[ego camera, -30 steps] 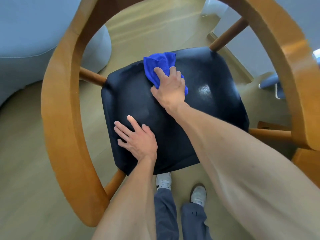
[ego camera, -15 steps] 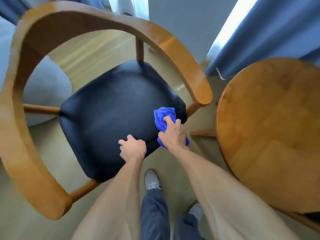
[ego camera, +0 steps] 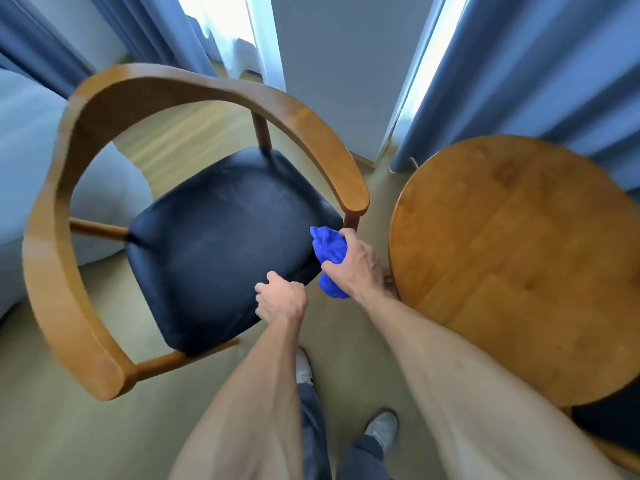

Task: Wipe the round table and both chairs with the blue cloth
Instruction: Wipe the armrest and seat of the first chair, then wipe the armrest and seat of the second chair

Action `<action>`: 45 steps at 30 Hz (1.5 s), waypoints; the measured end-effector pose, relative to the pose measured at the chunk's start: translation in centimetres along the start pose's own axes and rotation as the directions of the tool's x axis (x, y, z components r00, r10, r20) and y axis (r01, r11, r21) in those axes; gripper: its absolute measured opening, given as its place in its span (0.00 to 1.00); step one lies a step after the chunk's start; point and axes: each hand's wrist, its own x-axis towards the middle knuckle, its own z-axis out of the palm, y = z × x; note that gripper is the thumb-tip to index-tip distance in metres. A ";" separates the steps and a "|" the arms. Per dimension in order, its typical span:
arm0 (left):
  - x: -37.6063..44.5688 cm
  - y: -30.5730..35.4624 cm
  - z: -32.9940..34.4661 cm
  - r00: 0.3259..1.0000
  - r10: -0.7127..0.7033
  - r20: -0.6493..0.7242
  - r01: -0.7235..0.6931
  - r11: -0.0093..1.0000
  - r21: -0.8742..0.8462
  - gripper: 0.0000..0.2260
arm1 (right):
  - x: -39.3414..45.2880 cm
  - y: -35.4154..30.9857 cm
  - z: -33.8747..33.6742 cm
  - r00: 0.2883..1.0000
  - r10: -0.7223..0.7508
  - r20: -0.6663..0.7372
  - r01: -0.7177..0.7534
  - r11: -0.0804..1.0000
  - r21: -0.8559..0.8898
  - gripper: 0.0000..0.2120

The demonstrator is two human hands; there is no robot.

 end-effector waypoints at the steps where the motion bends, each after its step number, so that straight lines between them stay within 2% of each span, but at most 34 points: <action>1: 0.2 -0.1 -0.5 1.000 -0.001 -0.003 0.001 1.000 -0.006 0.11 | 0.0 -0.8 0.1 1.000 -0.010 0.018 0.010 1.000 -0.004 0.26; 6: 0.1 -0.5 -2.0 0.997 0.025 0.073 -0.022 0.999 -0.041 0.04 | -1.8 -2.1 0.7 0.998 0.070 0.004 -0.070 0.996 0.046 0.25; 9: -1.1 1.5 -2.7 0.975 0.151 0.161 -0.148 0.988 -0.035 0.01 | -2.9 -0.8 -0.7 0.984 0.168 -0.065 -0.162 0.983 0.090 0.26; 11: -2.0 4.2 -3.2 0.951 0.246 0.185 -0.247 0.969 -0.019 0.03 | -3.1 0.3 -2.8 0.958 0.256 -0.131 -0.238 0.961 0.143 0.27; 13: -3.5 7.5 -3.2 0.919 0.340 0.200 -0.349 0.937 0.013 0.03 | -3.1 1.9 -5.4 0.909 0.354 -0.219 -0.308 0.926 0.218 0.27; 18: -9.0 15.1 0.0 0.814 0.525 0.249 -0.562 0.821 0.103 0.12 | -3.7 7.5 -12.5 0.748 0.525 -0.407 -0.409 0.847 0.340 0.31; 23: -17.3 19.6 7.2 0.699 0.644 0.311 -0.705 0.693 0.152 0.17 | -6.6 16.4 -17.6 0.579 0.673 -0.459 -0.513 0.739 0.436 0.30; 29: -27.3 20.4 17.2 0.560 0.702 0.439 -0.818 0.553 0.160 0.18 | -12.8 28.4 -21.3 0.419 0.781 -0.462 -0.578 0.622 0.528 0.29; 32: -32.5 20.3 21.6 0.522 0.705 0.480 -0.845 0.504 0.179 0.18 | -15.7 34.2 -23.3 0.349 0.835 -0.425 -0.599 0.547 0.584 0.30; 35: -37.2 20.6 25.9 0.505 0.695 0.512 -0.857 0.472 0.206 0.16 | -18.0 39.7 -26.0 0.307 0.866 -0.394 -0.594 0.498 0.632 0.29; 38: -41.7 21.0 29.7 0.528 0.602 0.599 -0.844 0.449 0.294 0.15 | -20.3 44.7 -28.9 0.292 0.882 -0.371 -0.562 0.472 0.679 0.27; 41: -45.9 21.2 33.0 0.565 0.507 0.651 -0.817 0.452 0.357 0.14 | -21.9 49.2 -31.8 0.307 0.880 -0.362 -0.535 0.475 0.699 0.26; 45: -50.5 22.6 37.1 0.550 0.526 0.649 -0.827 0.450 0.336 0.13 | -22.9 54.0 -34.5 0.343 0.870 -0.354 -0.529 0.490 0.693 0.29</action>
